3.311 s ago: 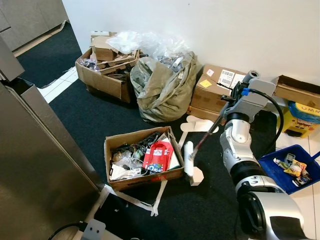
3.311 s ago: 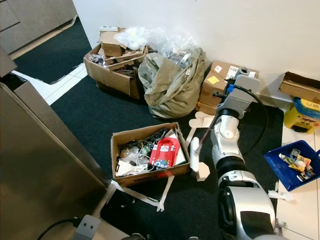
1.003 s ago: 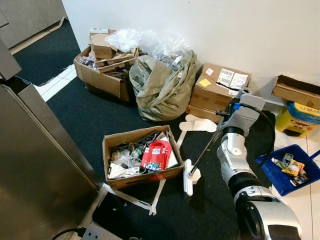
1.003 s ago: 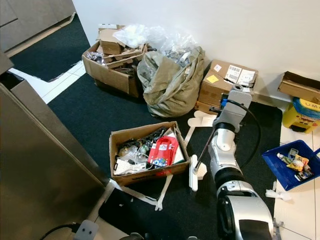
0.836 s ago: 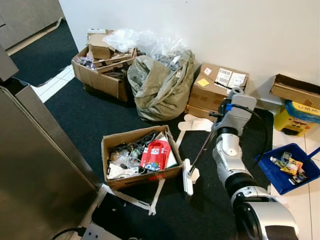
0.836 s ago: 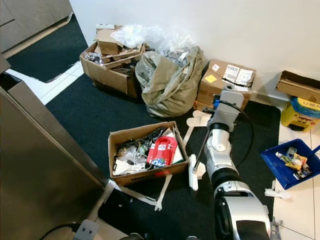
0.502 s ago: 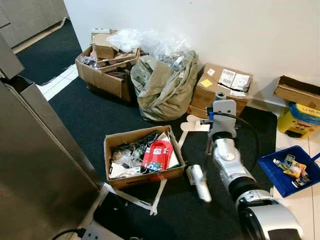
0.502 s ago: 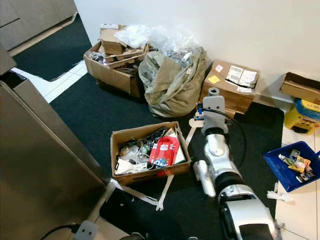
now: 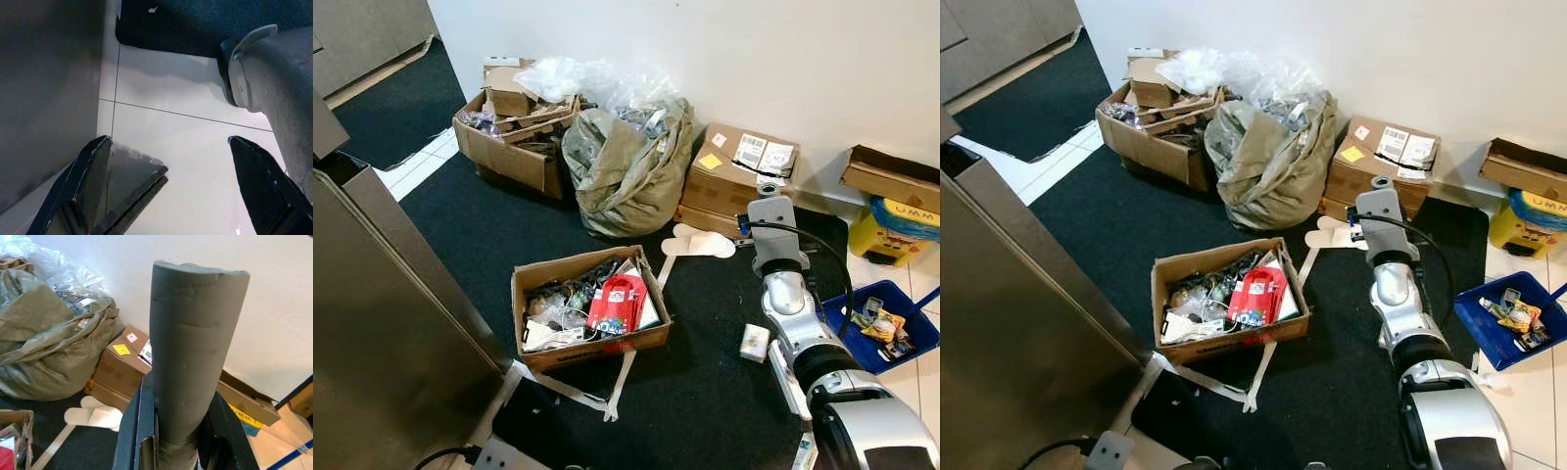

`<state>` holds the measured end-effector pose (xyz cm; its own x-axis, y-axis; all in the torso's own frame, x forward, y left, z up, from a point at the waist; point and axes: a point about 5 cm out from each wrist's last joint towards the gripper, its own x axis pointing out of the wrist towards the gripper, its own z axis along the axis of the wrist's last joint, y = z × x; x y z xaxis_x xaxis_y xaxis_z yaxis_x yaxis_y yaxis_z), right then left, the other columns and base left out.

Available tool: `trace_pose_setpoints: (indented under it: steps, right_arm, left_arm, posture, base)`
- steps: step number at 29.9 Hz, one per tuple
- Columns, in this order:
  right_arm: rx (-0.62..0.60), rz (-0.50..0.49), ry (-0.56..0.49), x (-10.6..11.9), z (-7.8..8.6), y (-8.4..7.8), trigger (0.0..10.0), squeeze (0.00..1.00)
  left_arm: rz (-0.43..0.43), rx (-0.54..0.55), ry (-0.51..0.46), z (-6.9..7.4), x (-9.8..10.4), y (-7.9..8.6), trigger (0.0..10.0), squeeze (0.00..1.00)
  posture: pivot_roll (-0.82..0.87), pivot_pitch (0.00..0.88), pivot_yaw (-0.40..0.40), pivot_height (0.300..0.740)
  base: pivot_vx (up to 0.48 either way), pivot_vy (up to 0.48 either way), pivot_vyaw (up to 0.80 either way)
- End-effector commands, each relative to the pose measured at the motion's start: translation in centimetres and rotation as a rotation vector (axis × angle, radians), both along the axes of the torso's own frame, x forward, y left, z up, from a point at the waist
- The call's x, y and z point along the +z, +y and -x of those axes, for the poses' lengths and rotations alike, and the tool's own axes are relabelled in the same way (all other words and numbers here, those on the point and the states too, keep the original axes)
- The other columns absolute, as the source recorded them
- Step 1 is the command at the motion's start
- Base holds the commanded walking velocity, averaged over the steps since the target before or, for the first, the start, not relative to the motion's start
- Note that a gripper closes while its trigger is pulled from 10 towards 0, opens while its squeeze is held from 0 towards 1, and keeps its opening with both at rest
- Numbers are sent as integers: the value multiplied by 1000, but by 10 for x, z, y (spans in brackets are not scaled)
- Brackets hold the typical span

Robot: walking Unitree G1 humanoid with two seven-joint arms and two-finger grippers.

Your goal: Sweep floor

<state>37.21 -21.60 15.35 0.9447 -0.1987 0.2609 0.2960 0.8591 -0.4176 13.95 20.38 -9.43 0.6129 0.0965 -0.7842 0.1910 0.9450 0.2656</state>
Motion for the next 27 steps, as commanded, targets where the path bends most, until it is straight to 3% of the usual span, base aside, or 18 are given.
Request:
trace_pose_setpoints:
  steps: [1,5,10,14,16,19,22,24,25,27]
  right_arm:
    - [-6,29,-55,12,-2,-1,10000,0]
    - [-47,54,-162,32,-4,-1,10000,0]
    - [-58,75,-221,45,-6,0,10000,0]
    - [71,-79,-183,36,-8,23,10000,0]
    - [101,-97,-178,35,-8,28,10000,0]
    - [249,-314,-67,10,-6,58,10000,0]
    - [249,-314,-67,10,-6,58,10000,0]
    - [289,-356,-40,4,-5,66,10000,0]
    - [323,-379,23,-10,-1,75,10000,0]
    - [323,-379,23,-10,-1,75,10000,0]
  left_arm:
    - [-6,9,34,11,-4,2,10000,0]
    - [-7,9,33,9,-3,2,10000,0]
    - [-6,10,32,8,-3,2,10000,0]
    - [-5,5,30,5,-3,0,10000,0]
    - [-5,5,29,5,-3,0,10000,0]
    - [-3,7,29,3,-2,-2,10000,0]
    - [-3,7,29,3,-2,-2,10000,0]
    - [-2,8,29,3,-2,-2,10000,0]
    - [-1,7,27,0,-2,-4,10000,0]
    - [-1,7,27,0,-2,-4,10000,0]
  posture:
    - [-9,192,23,740]
    - [-12,178,19,740]
    - [-16,172,19,740]
    - [-25,165,16,740]
    - [-25,165,16,740]
    - [-54,137,18,740]
    - [-54,137,18,740]
    - [-54,137,18,740]
    - [-69,96,17,740]
    - [-69,96,17,740]
  base:
    - [0,0,0]
    - [0,0,0]
    - [0,0,0]
    - [0,0,0]
    - [0,0,0]
    - [0,0,0]
    - [0,0,0]
    - [0,0,0]
    - [0,0,0]
    - [0,0,0]
